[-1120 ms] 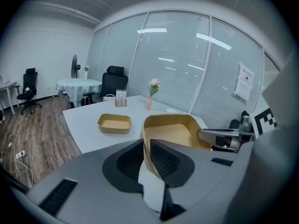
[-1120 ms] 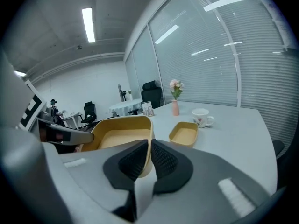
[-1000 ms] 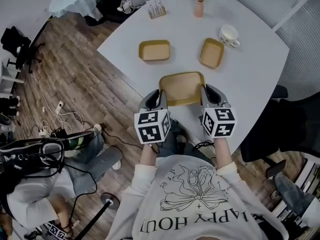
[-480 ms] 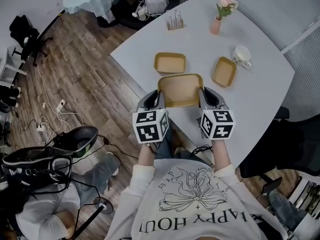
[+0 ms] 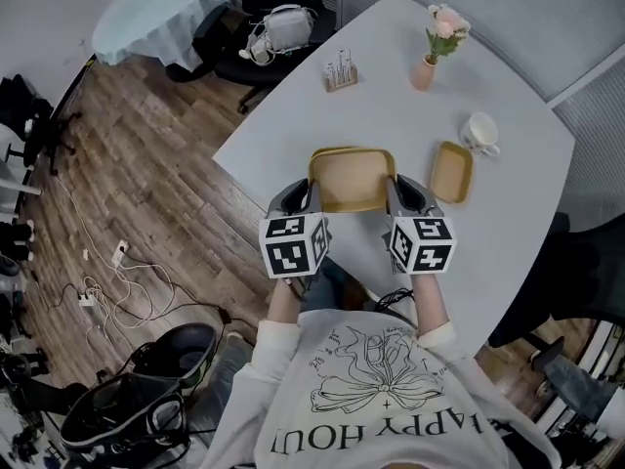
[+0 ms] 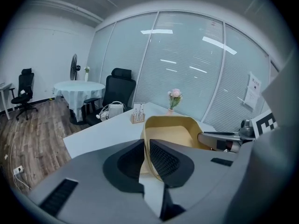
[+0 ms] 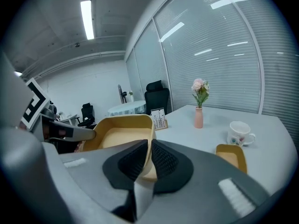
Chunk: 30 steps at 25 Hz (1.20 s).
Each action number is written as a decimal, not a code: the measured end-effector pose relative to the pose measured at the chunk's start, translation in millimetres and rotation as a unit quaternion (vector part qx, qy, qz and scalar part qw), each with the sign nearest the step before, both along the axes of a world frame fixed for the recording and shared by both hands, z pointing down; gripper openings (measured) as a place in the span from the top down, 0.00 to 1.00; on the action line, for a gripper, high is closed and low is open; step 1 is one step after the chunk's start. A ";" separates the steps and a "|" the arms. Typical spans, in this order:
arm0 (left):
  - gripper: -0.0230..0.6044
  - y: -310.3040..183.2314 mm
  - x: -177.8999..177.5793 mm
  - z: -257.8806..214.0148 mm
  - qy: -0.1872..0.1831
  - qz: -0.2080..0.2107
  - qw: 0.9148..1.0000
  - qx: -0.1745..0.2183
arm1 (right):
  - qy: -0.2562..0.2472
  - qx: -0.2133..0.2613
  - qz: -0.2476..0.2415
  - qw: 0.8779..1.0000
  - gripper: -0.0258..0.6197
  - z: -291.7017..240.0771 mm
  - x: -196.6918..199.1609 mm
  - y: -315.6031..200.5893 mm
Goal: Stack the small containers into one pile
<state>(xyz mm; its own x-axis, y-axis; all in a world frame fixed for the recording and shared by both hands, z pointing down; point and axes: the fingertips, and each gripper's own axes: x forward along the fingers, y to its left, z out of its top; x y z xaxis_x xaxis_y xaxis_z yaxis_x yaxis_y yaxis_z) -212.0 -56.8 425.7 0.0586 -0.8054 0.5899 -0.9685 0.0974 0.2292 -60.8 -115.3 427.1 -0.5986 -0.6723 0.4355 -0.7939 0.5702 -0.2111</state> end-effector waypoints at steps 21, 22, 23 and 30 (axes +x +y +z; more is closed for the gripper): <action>0.89 -61.4 -21.9 100.9 0.045 0.083 0.983 -0.160 | 0.084 -0.144 0.059 0.984 0.91 95.4 -17.7 -48.2; 0.88 -62.4 -22.7 104.7 0.045 0.086 0.982 -0.164 | 0.086 -0.148 0.058 0.984 0.91 99.5 -18.6 -49.5; 0.88 -63.2 -23.5 108.2 0.045 0.088 0.981 -0.167 | 0.088 -0.151 0.057 0.983 0.91 103.1 -19.5 -50.6; 0.86 -63.5 -27.2 131.5 0.033 0.087 0.976 -0.197 | 0.104 -0.174 0.063 0.977 0.90 125.4 -22.9 -53.3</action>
